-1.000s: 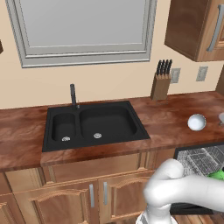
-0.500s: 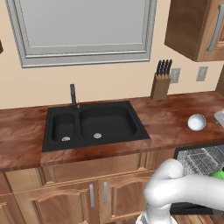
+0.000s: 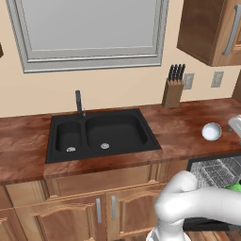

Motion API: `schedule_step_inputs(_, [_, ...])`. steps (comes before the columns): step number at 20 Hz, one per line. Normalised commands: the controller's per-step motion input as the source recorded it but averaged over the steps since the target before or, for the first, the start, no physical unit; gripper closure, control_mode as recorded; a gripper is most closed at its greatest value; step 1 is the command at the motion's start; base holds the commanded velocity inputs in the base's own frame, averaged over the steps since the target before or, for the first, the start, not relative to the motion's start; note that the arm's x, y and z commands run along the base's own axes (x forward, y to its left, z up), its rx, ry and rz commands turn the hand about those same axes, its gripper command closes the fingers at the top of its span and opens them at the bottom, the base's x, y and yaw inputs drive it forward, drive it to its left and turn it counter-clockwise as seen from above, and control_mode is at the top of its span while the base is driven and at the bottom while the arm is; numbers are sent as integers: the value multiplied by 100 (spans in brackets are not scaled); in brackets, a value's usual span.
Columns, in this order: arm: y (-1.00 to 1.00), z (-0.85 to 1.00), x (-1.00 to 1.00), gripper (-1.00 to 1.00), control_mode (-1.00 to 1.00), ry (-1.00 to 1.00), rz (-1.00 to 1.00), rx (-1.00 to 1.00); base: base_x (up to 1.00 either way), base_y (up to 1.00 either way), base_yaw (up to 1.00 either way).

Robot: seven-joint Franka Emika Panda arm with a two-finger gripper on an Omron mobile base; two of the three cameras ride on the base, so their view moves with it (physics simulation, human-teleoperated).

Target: Pick up the cup and bowl from the counter, place them in the dishwasher, and close the dishwasher door.

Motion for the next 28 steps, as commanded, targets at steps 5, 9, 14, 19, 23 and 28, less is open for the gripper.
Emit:
schedule_step_inputs(5, [2, 5, 0, -100, -100, -3, 4, 0, 0, 0, 0])
schedule_step_inputs(9, [24, 4, 0, -100, -100, -4, 3, -1, 0, 0, 0])
schedule_step_inputs(14, [31, 0, 0, -100, -100, -4, 2, -2, 0, 0, 0])
schedule_step_inputs(19, [32, 0, 0, -100, -100, -3, 1, -2, 0, 0, 0])
schedule_step_inputs(23, [20, 0, 0, -100, -100, -1, 0, 0, 0, 0, 0])
schedule_step_inputs(28, [3, 0, 7, -100, -100, 0, 0, -4, 0, 0, 0])
